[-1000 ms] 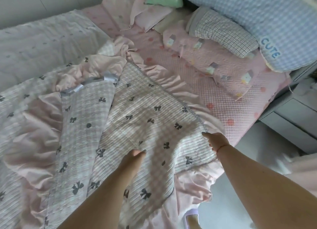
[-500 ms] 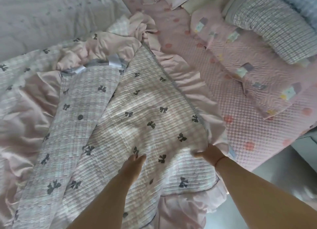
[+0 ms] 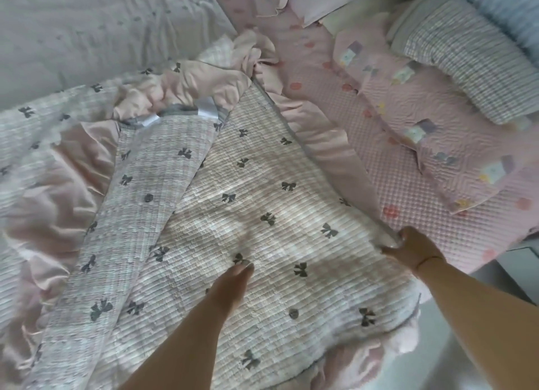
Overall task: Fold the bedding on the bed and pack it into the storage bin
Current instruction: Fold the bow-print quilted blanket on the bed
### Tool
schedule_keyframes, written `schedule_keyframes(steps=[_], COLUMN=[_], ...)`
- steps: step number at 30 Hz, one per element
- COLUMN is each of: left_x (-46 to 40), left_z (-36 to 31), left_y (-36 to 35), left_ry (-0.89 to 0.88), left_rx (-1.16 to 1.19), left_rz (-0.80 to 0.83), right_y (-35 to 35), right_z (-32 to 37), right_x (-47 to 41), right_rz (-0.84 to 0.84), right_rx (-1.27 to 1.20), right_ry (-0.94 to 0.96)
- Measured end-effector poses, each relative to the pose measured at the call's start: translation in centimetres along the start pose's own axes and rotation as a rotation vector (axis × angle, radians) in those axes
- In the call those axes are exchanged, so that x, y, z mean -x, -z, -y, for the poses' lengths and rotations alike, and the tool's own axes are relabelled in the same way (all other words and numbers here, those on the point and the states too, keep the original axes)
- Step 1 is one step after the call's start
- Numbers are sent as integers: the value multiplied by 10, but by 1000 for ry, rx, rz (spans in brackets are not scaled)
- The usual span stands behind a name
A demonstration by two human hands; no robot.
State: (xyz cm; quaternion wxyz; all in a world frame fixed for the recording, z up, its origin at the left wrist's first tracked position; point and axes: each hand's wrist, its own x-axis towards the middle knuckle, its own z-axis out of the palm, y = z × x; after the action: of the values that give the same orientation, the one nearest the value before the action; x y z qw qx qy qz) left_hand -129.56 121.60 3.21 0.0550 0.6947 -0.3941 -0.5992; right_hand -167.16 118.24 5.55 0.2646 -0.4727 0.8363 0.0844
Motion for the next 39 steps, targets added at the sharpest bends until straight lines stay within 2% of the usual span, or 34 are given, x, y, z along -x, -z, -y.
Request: schedule_keyframes(steps=[2, 4, 7, 11, 14, 19, 24, 27, 29, 31, 32, 36, 39], left_x=[4, 8, 15, 26, 33, 37, 19, -2, -14, -24, -27, -25, -9], left_z=[2, 4, 10, 23, 36, 75, 107, 126, 135, 136, 133, 109, 87], left_y=[3, 11, 36, 94, 142, 218, 275, 302, 311, 309, 304, 271, 247], left_ry=[-21, -45, -66, -81, -85, -41, 84, 259, 299, 194, 113, -134, -241], left_rx=[14, -4, -27, -34, -3, -55, -93, -71, 92, 318, 360, 241, 235], left_rz=[3, -19, -120, -355, -554, -833, -906, -860, -747, -621, -568, -294, -167], right_y=[-6, -19, -45, -83, -101, -133, -160, -173, -178, -182, -181, -168, -149], right_z=[21, 58, 127, 205, 250, 323, 369, 379, 378, 376, 375, 381, 392], right_x=[1, 11, 35, 65, 83, 110, 125, 122, 117, 111, 110, 116, 125], right_rz=[-170, -219, -64, 164, 272, 355, 337, 317, 316, 309, 293, 235, 181], right_rx=[1, -117, -343, -406, -417, -409, -422, -448, -471, -509, -520, -561, -617], right_ry=[20, 143, 323, 399, 433, 501, 538, 532, 514, 489, 480, 483, 535])
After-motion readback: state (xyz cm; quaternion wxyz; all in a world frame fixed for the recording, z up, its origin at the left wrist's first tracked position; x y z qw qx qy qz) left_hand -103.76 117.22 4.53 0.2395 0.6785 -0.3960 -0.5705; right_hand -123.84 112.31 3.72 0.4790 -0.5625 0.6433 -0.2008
